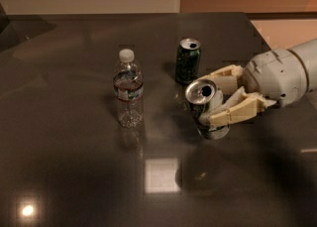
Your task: Place 7up can upright
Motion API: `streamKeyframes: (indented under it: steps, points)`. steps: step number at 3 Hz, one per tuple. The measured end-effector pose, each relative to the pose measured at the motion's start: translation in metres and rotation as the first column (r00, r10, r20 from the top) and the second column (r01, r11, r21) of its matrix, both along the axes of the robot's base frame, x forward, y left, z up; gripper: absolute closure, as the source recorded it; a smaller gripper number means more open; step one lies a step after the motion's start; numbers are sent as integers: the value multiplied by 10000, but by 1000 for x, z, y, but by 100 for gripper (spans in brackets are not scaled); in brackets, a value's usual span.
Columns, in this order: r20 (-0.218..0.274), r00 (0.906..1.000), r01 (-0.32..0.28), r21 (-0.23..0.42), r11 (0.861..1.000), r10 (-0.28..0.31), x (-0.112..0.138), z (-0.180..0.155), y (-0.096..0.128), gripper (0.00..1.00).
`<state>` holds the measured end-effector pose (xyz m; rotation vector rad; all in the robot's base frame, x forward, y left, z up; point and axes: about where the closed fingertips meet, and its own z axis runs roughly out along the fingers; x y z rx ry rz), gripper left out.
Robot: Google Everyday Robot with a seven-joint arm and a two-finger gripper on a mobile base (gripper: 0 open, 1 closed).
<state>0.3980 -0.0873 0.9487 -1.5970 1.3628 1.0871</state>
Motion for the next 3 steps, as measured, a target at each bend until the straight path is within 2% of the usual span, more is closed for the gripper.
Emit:
streamKeyframes:
  steps: [1,2,3]
  points:
    - [-474,9979,498,1310,9901,-440,1,-3,-1,100]
    - [-816,9947,780,2010,9765,-626,-1,-15,-5,100]
    - [-1139,9904,1042,2422,9646,-784,-1,-30,-11,100]
